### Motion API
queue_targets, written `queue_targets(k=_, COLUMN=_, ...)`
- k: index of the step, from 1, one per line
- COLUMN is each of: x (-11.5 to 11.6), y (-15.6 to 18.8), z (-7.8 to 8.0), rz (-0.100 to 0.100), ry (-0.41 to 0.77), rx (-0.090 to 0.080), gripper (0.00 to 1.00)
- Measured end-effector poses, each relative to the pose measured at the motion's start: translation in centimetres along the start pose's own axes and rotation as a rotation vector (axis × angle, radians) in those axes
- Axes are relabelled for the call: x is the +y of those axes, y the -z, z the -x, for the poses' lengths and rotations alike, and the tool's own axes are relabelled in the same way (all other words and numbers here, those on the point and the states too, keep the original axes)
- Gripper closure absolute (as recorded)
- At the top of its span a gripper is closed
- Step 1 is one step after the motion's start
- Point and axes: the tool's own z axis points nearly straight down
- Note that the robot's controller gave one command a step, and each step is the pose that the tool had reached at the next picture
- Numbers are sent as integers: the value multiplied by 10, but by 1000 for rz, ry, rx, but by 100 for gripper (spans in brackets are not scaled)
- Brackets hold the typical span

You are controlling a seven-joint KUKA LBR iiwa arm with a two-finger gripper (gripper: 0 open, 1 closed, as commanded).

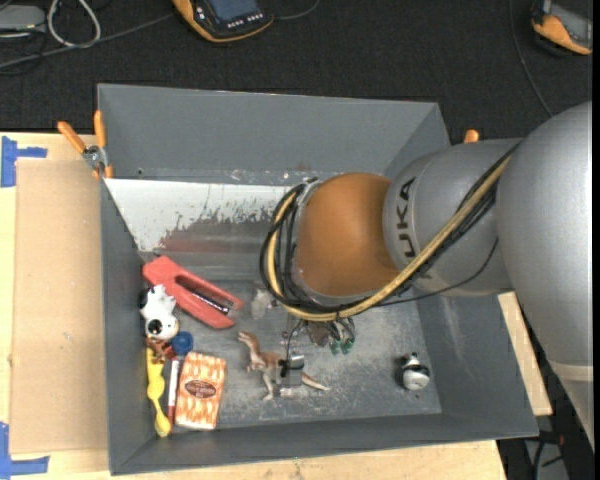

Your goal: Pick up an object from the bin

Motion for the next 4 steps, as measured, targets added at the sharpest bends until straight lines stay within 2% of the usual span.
queue_targets(k=1, x=-29, y=-15, z=-20, rz=0, ry=-155, rx=11, gripper=100)
queue_targets(k=2, x=-29, y=-15, z=-20, rz=0, ry=-157, rx=11, gripper=100)
queue_targets(k=3, x=-25, y=39, z=-43, rz=-1, ry=-211, rx=16, gripper=100)
queue_targets(k=4, x=-27, y=102, z=-25, rz=0, ry=-209, rx=12, gripper=0)
